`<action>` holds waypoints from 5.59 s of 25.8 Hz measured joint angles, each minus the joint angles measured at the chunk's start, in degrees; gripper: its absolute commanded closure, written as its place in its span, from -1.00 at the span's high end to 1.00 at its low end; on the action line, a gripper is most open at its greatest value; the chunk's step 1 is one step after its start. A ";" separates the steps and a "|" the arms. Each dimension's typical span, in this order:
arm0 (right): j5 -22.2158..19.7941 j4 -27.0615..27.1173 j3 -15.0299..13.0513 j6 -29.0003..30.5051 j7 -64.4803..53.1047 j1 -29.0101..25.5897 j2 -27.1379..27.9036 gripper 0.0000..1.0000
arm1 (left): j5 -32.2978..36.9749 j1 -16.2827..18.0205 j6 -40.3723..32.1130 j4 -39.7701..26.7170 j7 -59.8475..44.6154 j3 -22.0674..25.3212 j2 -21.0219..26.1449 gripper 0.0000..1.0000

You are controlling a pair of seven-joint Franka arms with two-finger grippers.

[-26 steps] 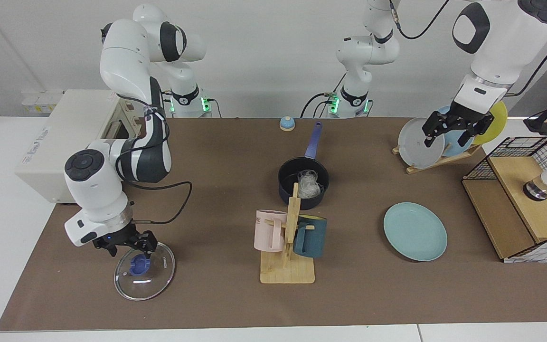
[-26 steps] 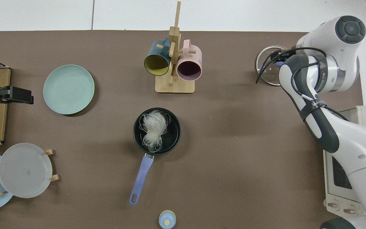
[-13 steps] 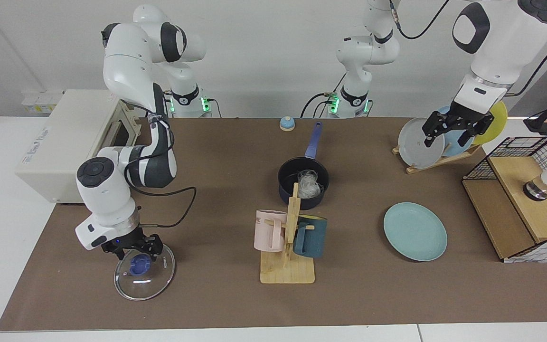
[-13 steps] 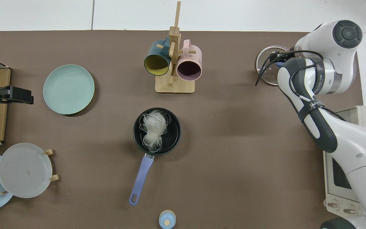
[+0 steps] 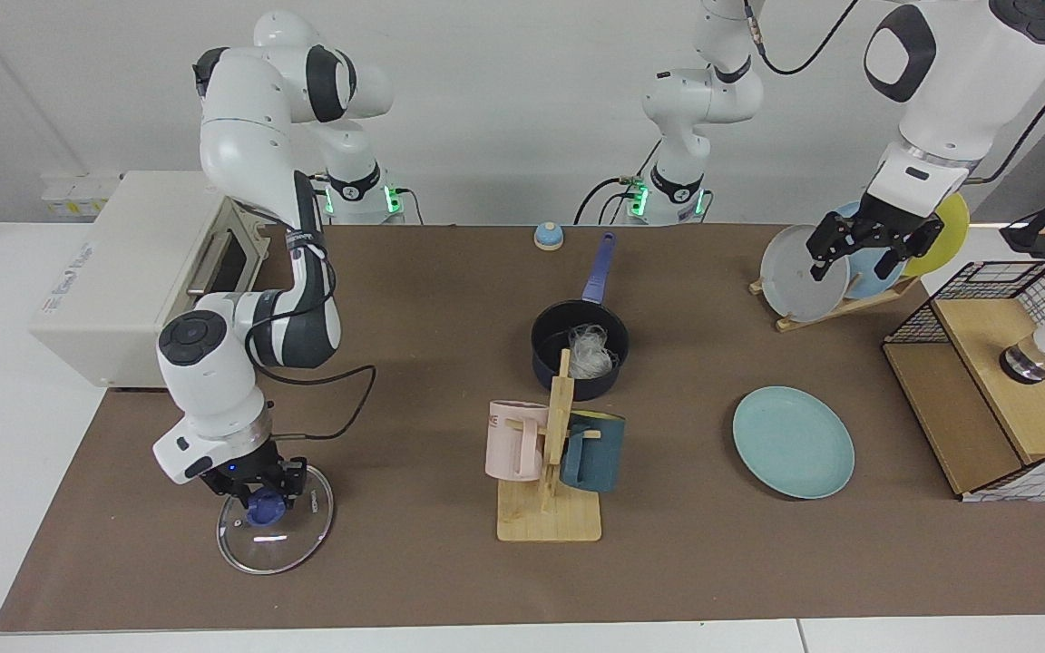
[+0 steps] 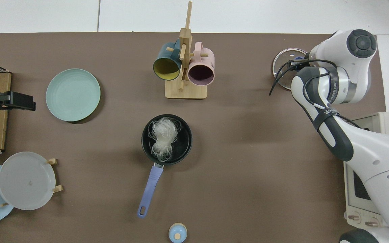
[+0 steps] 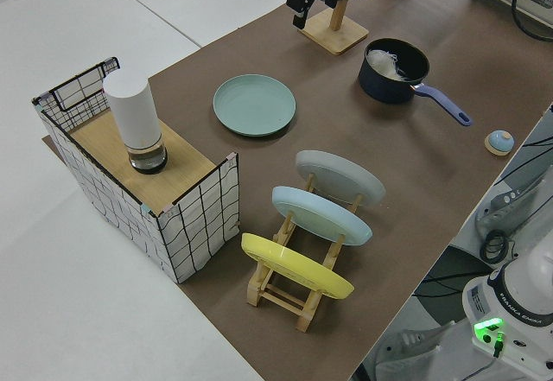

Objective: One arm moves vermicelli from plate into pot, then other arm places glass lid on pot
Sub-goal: 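Lift the glass lid with the right gripper and carry it over the pot, then lower the glass lid onto the pot with the right gripper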

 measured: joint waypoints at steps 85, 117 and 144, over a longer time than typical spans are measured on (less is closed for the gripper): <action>-2.72 -8.77 0.30 -13.75 56.57 40.27 -17.62 -1.00 | 0.00 0.00 -0.10 0.00 0.00 0.00 -0.04 1.00; -6.24 -9.11 0.35 -12.60 56.57 44.19 -14.46 -1.00 | 0.00 0.00 -0.13 0.00 0.00 0.00 -0.04 1.00; -5.62 -9.57 0.45 -13.70 57.39 44.21 -14.69 0.66 | 0.00 0.00 -0.16 0.00 0.00 0.00 -0.05 1.00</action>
